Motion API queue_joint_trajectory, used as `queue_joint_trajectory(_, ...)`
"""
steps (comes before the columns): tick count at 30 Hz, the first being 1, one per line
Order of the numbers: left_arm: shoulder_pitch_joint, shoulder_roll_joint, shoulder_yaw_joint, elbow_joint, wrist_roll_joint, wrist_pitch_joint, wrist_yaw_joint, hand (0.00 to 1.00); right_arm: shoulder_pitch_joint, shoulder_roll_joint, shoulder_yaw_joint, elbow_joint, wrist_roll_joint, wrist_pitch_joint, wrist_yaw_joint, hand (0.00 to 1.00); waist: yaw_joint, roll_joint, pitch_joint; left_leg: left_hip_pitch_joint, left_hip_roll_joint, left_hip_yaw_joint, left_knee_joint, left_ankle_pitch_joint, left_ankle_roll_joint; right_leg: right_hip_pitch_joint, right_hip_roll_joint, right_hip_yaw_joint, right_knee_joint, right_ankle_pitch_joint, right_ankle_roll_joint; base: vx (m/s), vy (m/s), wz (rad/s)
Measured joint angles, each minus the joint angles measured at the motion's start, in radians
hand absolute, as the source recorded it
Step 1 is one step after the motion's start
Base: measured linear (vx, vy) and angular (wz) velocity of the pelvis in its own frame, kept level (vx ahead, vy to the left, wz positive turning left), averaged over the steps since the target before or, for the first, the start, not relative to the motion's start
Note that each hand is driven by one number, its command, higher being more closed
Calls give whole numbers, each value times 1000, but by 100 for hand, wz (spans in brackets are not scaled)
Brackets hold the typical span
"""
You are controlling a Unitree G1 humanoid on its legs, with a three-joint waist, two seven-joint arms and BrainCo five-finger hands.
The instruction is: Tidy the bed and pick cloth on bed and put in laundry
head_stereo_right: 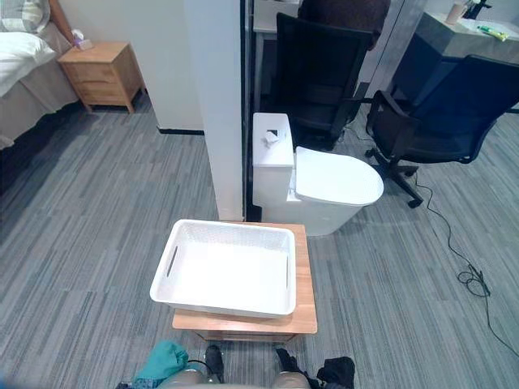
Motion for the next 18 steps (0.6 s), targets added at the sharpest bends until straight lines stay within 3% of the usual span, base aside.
queue_joint_trajectory(2, 4, -7, 18, 2, 0, 1, 4, 100, 0, 3, -4, 0, 4, -1, -18, 100, 0, 0, -6, 12, 4, 6, 0, -6, -1, 10, 2, 1, -2, 5, -7, 82, -60, -14)
queue_joint_trajectory(3, 0, -13, 81, 4, 0, 4, 2, 100, 4, 7, -121, -29, 5, 0, -24, 100, 3, -5, -11, 18, 12, 27, 0, -13, -3, 10, 6, 8, -6, 5, -7, 91, -62, -25)
queue_joint_trajectory(5, -8, -18, 96, 10, -1, 6, 0, 100, -6, -38, -187, -66, 6, -1, -6, 100, 3, 3, -16, 27, 14, 31, 0, -20, -8, 20, 7, 11, -14, 7, -4, 111, -61, -19)
queue_joint_trajectory(8, -24, -14, 139, 37, 1, 25, 4, 100, -62, -95, -199, -82, -15, -2, -81, 100, 0, -7, -19, 47, 23, 42, 0, -31, -21, 38, 14, 12, -23, 12, 6, 91, -58, -12)
queue_joint_trajectory(10, -39, -9, 142, 34, 1, 26, 1, 100, -113, -125, -220, -113, -14, 2, -81, 100, 2, -12, -20, 45, 23, 40, 0, -33, -25, 40, 17, 5, -24, 14, 13, 86, -37, 1)
queue_joint_trajectory(12, -43, -6, 150, 33, 0, 25, -1, 100, -164, -179, -229, -185, -15, 12, -70, 100, 4, -12, -20, 45, 24, 33, 0, -35, -24, 43, 13, -4, -25, 12, 18, 92, -45, 8)
queue_joint_trajectory(15, -24, -2, 152, 31, 0, 17, -6, 100, -233, -283, -172, -438, -21, 11, -70, 100, 2, -12, -21, 44, 17, 25, 0, -44, -20, 43, 5, -15, -24, 13, 36, 99, -2, 3)
queue_joint_trajectory(18, -4, 13, 130, 26, -1, 13, -6, 100, -309, -323, -136, -604, -76, 9, -82, 100, 2, -16, -19, 42, 19, 17, 0, -47, -21, 39, 9, -28, -15, 17, 42, 83, 3, 5)
